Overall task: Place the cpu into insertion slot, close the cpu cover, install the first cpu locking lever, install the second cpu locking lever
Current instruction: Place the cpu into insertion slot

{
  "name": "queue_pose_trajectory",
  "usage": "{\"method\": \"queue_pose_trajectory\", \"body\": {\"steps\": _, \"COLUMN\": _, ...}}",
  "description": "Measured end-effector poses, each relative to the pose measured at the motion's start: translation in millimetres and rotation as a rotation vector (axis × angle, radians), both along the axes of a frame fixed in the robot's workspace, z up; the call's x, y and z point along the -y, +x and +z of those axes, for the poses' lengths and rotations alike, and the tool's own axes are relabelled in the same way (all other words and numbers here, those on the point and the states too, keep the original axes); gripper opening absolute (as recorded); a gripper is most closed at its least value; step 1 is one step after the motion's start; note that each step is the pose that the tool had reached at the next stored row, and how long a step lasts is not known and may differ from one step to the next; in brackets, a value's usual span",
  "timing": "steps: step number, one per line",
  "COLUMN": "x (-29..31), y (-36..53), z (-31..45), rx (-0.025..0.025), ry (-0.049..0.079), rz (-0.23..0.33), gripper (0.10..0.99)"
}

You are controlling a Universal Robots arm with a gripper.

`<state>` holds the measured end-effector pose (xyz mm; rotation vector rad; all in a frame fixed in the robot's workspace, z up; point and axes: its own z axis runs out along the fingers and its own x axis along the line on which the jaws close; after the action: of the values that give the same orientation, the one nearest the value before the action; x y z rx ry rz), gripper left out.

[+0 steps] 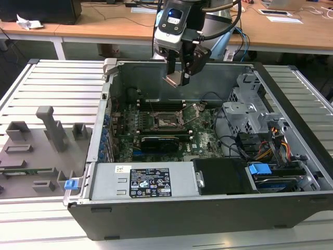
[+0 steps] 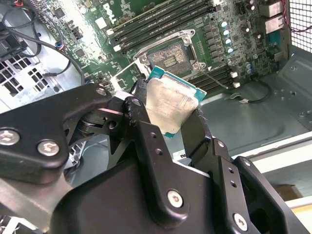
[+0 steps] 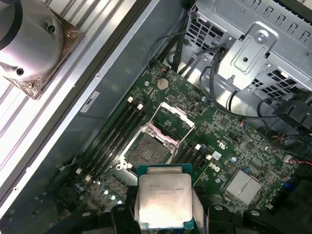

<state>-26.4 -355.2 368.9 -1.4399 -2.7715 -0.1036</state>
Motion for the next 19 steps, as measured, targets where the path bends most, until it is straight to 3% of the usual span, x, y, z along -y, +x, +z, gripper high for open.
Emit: {"method": "queue_pose_trajectory", "body": {"steps": 19, "x": 0.0, "y": 0.0, "z": -0.1, "rx": -0.0019, "ry": 0.000, "rz": -0.048, "gripper": 0.525}}
